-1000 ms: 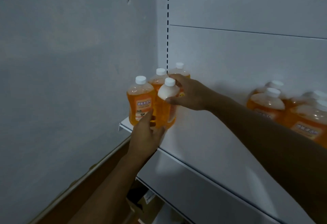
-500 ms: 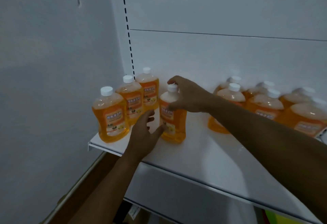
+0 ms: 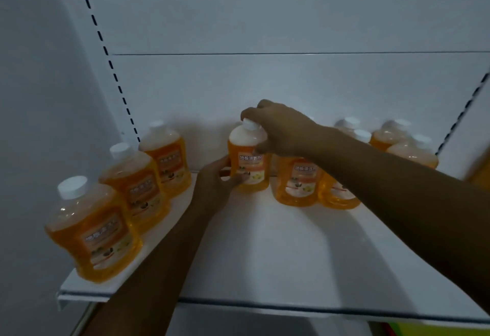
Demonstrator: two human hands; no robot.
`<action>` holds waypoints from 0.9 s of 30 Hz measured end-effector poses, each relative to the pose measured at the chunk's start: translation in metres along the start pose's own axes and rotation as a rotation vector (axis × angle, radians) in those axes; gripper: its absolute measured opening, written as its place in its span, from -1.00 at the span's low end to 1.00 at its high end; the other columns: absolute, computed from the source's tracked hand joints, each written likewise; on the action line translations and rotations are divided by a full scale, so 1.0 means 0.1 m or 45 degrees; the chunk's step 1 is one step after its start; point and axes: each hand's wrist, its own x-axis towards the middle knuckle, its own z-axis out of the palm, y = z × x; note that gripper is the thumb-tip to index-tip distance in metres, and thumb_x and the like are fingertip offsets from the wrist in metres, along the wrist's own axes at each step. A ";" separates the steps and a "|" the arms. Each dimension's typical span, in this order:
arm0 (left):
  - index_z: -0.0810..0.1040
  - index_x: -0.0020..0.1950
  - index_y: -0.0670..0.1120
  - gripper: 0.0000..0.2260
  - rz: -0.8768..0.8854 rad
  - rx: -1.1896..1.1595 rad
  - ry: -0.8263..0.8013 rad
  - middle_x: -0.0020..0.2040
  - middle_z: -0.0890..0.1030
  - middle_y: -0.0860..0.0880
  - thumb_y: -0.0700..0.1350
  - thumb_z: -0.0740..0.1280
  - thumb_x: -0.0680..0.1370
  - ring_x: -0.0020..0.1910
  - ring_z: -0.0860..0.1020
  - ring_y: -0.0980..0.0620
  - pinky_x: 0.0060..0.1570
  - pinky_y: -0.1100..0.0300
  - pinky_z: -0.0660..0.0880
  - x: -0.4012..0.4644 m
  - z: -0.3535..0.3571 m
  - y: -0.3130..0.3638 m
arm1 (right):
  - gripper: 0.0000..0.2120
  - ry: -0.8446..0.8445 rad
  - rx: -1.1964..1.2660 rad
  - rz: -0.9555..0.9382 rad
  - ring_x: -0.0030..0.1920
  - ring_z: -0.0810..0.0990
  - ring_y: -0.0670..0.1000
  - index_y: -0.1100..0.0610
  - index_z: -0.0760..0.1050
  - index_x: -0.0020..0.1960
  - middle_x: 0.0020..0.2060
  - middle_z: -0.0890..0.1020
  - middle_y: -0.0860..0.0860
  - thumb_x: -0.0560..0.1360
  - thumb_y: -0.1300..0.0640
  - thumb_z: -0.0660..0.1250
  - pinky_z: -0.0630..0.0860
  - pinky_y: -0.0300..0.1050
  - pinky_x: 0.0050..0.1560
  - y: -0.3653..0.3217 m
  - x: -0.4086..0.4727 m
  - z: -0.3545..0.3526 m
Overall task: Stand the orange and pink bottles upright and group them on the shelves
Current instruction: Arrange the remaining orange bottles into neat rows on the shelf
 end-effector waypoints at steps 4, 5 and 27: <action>0.50 0.27 -0.07 -0.60 -0.067 -0.034 0.050 0.09 0.59 0.07 -0.12 0.48 0.46 0.01 0.56 0.14 -0.13 0.39 0.49 0.29 0.18 -0.04 | -0.37 0.060 -0.259 0.025 0.19 0.49 0.11 0.03 0.30 0.41 0.20 0.52 0.06 0.42 0.03 0.46 0.52 0.04 0.08 0.10 0.16 0.03; 0.48 0.27 -0.08 -0.58 -0.108 -0.076 0.053 0.08 0.57 0.09 -0.12 0.49 0.45 0.00 0.55 0.16 -0.18 0.43 0.47 0.35 0.20 -0.05 | -0.38 0.058 -0.277 0.038 0.19 0.50 0.11 0.04 0.31 0.41 0.19 0.52 0.06 0.42 0.04 0.46 0.52 0.04 0.08 0.11 0.20 0.05; 0.44 0.37 -0.10 -0.52 -0.228 0.220 0.070 0.28 0.53 -0.01 -0.02 0.44 0.49 0.18 0.53 0.08 0.12 0.19 0.49 0.02 0.09 -0.19 | -0.38 0.086 -0.771 0.019 0.19 0.47 0.17 0.12 0.27 0.40 0.25 0.41 0.18 0.42 0.07 0.43 0.45 0.05 0.14 0.03 0.19 0.27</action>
